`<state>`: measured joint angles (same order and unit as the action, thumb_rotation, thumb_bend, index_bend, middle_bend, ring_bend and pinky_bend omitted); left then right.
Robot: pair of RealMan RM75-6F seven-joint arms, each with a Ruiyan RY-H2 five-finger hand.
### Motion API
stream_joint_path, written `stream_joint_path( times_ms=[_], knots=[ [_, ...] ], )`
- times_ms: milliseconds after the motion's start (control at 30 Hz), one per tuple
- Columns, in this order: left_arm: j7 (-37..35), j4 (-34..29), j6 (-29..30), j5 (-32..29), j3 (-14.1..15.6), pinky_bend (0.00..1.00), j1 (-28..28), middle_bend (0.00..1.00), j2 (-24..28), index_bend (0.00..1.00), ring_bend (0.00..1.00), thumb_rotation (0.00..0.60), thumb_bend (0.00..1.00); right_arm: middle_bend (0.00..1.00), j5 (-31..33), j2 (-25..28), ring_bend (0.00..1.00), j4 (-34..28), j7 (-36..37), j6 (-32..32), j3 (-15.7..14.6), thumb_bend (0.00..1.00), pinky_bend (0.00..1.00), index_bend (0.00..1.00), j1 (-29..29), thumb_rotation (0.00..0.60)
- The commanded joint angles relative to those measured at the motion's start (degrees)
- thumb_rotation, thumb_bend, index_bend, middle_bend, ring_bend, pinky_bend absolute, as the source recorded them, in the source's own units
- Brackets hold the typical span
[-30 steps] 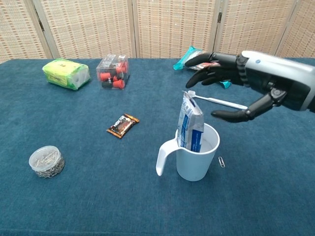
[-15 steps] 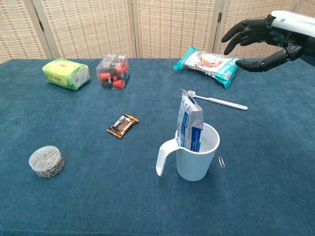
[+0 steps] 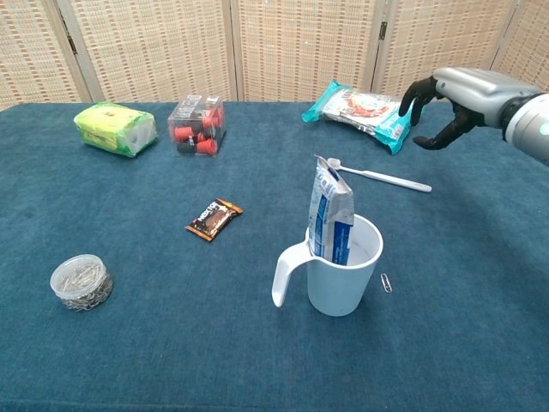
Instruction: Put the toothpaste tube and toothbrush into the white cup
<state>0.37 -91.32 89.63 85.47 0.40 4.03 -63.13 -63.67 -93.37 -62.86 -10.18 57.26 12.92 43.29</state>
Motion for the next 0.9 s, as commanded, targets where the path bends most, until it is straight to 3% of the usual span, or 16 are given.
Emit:
stream_joint_path(
  times_ms=[33,333,900],
  knots=[
    [0.0,-0.1,0.0,0.0,0.0,0.15,0.0,0.11,0.1,0.25,0.1,0.6,0.25,0.38,3.3,-4.4,0.23,6.3,-5.6,-3.5,0.7,0.25,0.2,0.37,2.8,0.6],
    [-0.1,0.0,-0.1,-0.3,0.0,0.15,0.2,0.11,0.2,0.25,0.1,0.6,0.25,0.37,5.5,-11.3,0.23,18.0,-11.5,-8.6,0.8,0.24,0.2,0.37,5.7,0.6],
    [-0.8,1.2,-1.0,-1.4,0.2,0.15,0.4,0.11,0.1,0.26,0.1,0.6,0.25,0.37,4.4,-19.9,0.23,32.1,-13.4,-14.3,1.5,0.24,0.2,0.4,8.6,0.6]
  ],
)
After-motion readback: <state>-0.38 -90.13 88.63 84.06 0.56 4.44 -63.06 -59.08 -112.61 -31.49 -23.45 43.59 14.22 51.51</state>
